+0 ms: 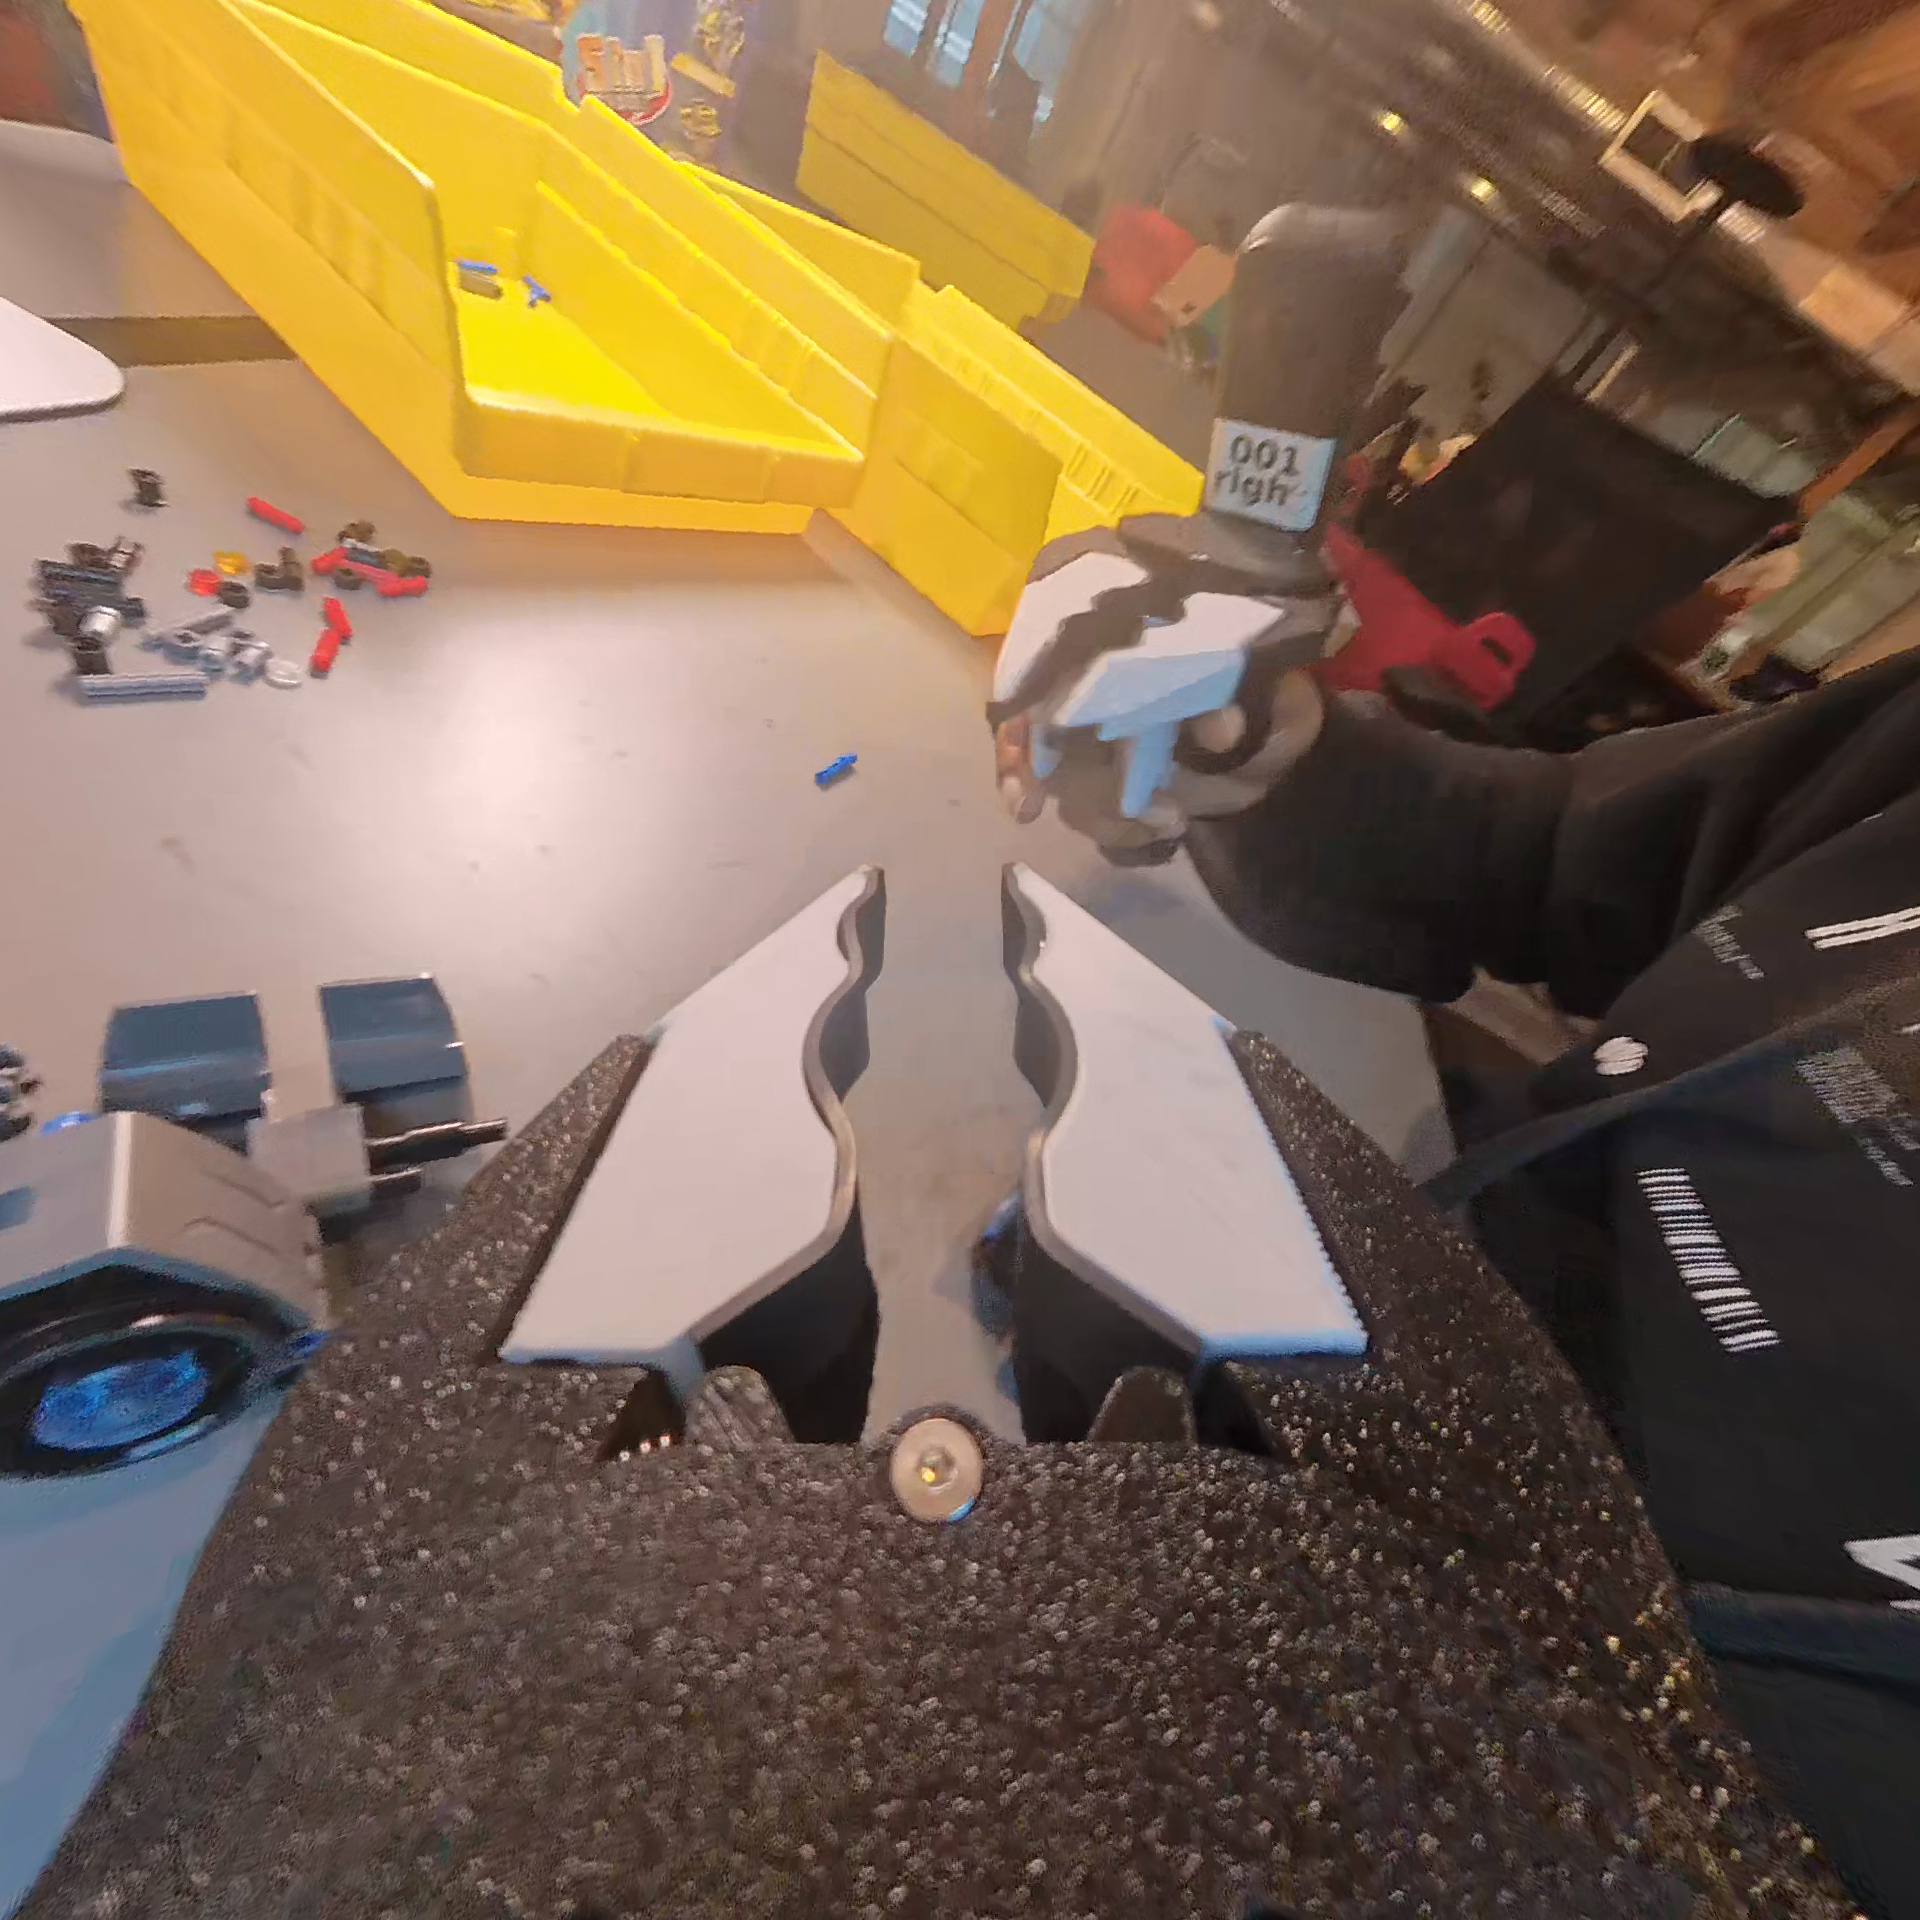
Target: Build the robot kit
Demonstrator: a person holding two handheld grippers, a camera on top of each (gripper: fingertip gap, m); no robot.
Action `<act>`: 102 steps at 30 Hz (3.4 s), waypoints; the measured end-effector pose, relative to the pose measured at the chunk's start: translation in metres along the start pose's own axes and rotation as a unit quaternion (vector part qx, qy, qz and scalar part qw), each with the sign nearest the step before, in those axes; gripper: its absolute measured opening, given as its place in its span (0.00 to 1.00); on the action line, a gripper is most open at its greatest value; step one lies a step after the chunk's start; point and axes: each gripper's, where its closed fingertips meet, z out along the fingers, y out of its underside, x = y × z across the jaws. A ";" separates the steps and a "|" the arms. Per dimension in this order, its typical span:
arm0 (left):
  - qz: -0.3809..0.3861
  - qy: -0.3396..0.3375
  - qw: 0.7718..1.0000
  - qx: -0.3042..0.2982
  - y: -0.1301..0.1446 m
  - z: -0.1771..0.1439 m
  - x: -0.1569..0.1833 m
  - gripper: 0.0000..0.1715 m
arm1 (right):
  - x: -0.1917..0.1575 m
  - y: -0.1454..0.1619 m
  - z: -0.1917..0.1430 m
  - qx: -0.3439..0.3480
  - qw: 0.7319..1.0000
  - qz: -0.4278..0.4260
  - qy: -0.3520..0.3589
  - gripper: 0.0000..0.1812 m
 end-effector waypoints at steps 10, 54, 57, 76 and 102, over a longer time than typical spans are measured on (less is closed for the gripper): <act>0.078 -0.094 0.993 -0.006 -0.007 -0.015 -0.027 0.21 | -0.062 0.078 0.058 -0.271 0.941 -0.196 -0.048 0.31; 0.118 0.020 0.991 0.067 -0.025 -0.008 0.033 0.08 | -0.039 -0.033 0.024 0.048 0.937 -0.336 0.085 0.10; 0.137 0.014 0.989 0.046 -0.018 -0.004 0.034 0.08 | -0.040 -0.028 0.022 0.038 0.935 -0.347 0.066 0.09; 0.019 0.139 0.984 0.111 -0.028 -0.001 0.055 0.07 | -0.052 -0.038 0.004 0.100 0.973 -0.196 -0.071 0.06; 0.200 -0.021 0.975 0.095 -0.083 0.043 -0.005 0.08 | 0.034 -0.060 -0.025 0.148 0.976 -0.137 0.080 0.10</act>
